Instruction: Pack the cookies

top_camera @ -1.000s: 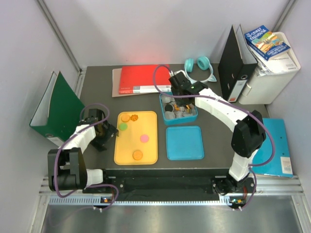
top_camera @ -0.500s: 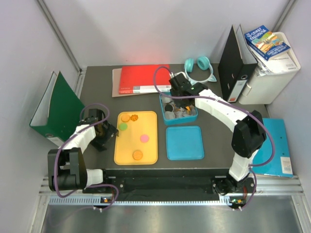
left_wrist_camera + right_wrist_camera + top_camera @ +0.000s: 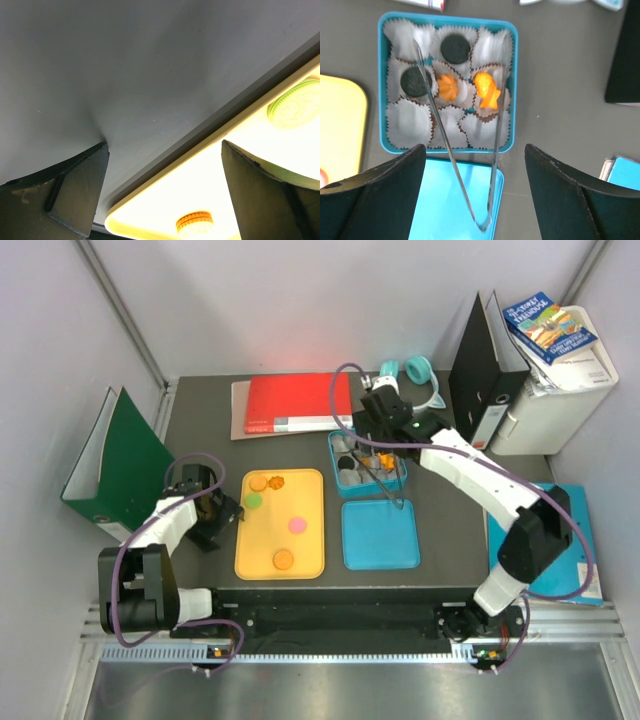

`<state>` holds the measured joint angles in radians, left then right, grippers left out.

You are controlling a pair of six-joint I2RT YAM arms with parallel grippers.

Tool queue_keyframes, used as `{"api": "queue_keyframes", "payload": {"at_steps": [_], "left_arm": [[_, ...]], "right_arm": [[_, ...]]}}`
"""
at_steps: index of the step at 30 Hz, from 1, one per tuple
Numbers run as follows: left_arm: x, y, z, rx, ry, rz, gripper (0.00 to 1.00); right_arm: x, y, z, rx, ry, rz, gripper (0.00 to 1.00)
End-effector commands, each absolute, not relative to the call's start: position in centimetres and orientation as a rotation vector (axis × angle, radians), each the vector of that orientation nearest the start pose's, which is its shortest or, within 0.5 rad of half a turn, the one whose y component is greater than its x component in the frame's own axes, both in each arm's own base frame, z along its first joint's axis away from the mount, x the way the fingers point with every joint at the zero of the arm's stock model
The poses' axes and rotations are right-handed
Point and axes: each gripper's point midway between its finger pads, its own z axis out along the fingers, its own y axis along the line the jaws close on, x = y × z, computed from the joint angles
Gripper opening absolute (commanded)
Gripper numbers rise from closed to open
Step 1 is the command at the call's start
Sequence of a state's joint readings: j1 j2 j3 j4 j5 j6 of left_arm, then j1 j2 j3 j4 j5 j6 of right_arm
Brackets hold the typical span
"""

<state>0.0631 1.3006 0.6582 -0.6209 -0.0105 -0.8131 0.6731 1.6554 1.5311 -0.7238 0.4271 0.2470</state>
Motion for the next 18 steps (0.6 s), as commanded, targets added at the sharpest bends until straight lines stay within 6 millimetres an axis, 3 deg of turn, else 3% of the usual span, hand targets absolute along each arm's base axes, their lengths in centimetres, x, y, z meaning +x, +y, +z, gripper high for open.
{"api": "queue_keyframes", "payload": {"at_steps": [1,4,8,10,15,18], "left_arm": [[23.8,-1.7,2.1,-1.216,2.561,-0.188,0.98],[23.9,-1.7,2.2,-1.217,2.560,-0.190,0.98],[23.7,-1.8,2.0,-1.216,2.563,-0.191,0.98],[23.7,-1.9,1.9,-1.217,2.564,-0.200,0.98],[23.7,-2.1,1.9,-1.212,2.579,-0.212,0.98],[23.7,-2.0,2.0,-1.206,2.575,-0.207,0.98]], "right_arm": [[36.2,20.8,26.0,-0.224,2.153,0.009,0.79],[35.2,20.6,24.4,-0.297,2.220,-0.015,0.81],[33.9,19.1,19.0,-0.358,2.322,-0.166,0.84],[33.3,19.2,16.8,-0.374,2.349,-0.145,0.85],[33.1,20.2,14.1,-0.393,2.386,-0.110,0.85],[33.5,20.6,13.7,-0.405,2.383,-0.102,0.88]]}}
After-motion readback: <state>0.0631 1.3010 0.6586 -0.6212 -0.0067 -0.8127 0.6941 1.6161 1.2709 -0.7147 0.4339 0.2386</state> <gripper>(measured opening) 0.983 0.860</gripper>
